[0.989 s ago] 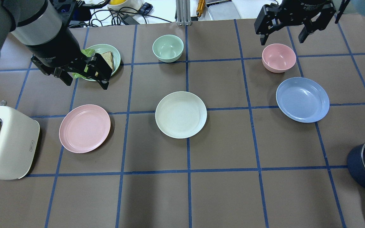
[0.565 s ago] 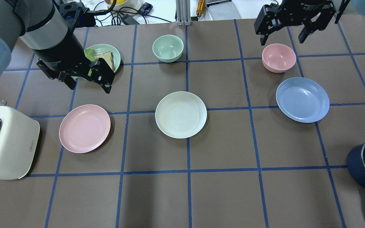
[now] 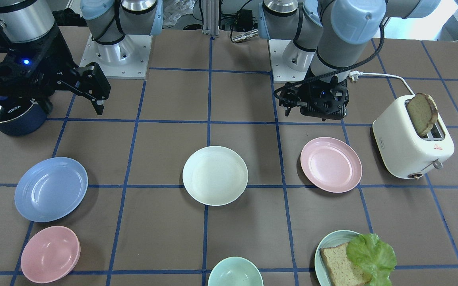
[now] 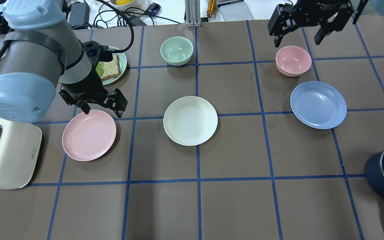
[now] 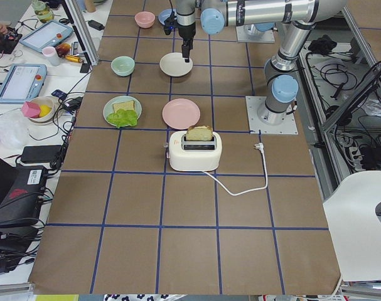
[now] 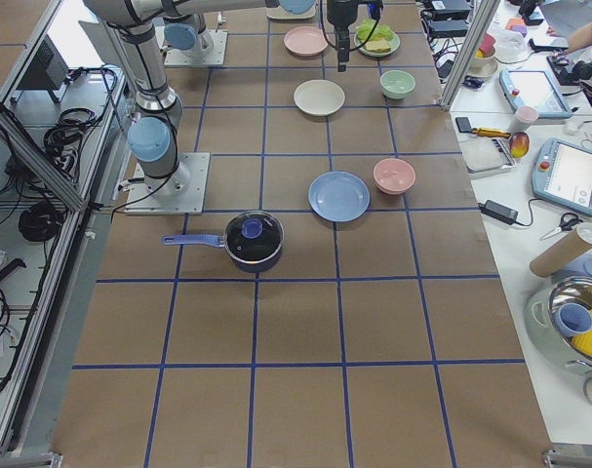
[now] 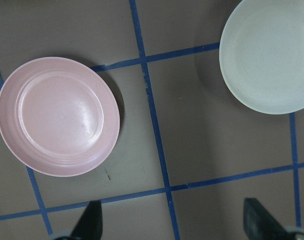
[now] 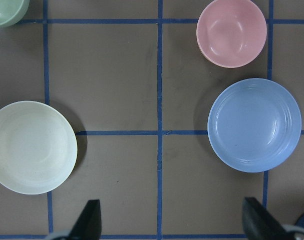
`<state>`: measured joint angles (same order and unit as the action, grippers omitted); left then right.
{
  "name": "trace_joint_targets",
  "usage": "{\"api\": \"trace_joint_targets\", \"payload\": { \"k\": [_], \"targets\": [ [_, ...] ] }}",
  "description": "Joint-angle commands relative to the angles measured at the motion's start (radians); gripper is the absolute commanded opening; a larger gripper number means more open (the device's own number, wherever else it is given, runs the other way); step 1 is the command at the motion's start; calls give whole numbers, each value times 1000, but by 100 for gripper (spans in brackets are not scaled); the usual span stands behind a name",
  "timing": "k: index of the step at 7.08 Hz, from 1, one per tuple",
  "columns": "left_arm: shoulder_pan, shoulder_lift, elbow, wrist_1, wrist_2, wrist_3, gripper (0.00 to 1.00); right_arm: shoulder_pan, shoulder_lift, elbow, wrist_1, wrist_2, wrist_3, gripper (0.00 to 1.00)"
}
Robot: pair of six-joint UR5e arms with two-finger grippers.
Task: Stack three plates with pink and blue
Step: 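Move the left gripper from the bread plate over the pink plate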
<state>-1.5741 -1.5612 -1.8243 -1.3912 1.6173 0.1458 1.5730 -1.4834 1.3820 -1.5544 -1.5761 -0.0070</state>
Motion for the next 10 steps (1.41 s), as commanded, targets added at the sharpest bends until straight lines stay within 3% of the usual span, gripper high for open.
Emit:
{"api": "trace_joint_targets", "payload": {
  "k": [1, 3, 5, 7, 10],
  "targets": [
    [28, -49, -33, 69, 27, -37, 100, -4, 0, 2, 0, 1, -1, 100],
    [28, -115, -36, 151, 38, -92, 100, -1, 0, 3, 5, -1, -1, 100],
    [28, -173, -36, 202, 126, -97, 100, 1, -1, 3, 7, -1, -1, 100],
    [26, -236, -33, 292, 128, -170, 99, 2, -3, 3, 7, -2, -1, 100],
    [17, -298, -44, 357, 130, -189, 86, -1, -1, 3, 7, -2, -1, 100]
  ]
}}
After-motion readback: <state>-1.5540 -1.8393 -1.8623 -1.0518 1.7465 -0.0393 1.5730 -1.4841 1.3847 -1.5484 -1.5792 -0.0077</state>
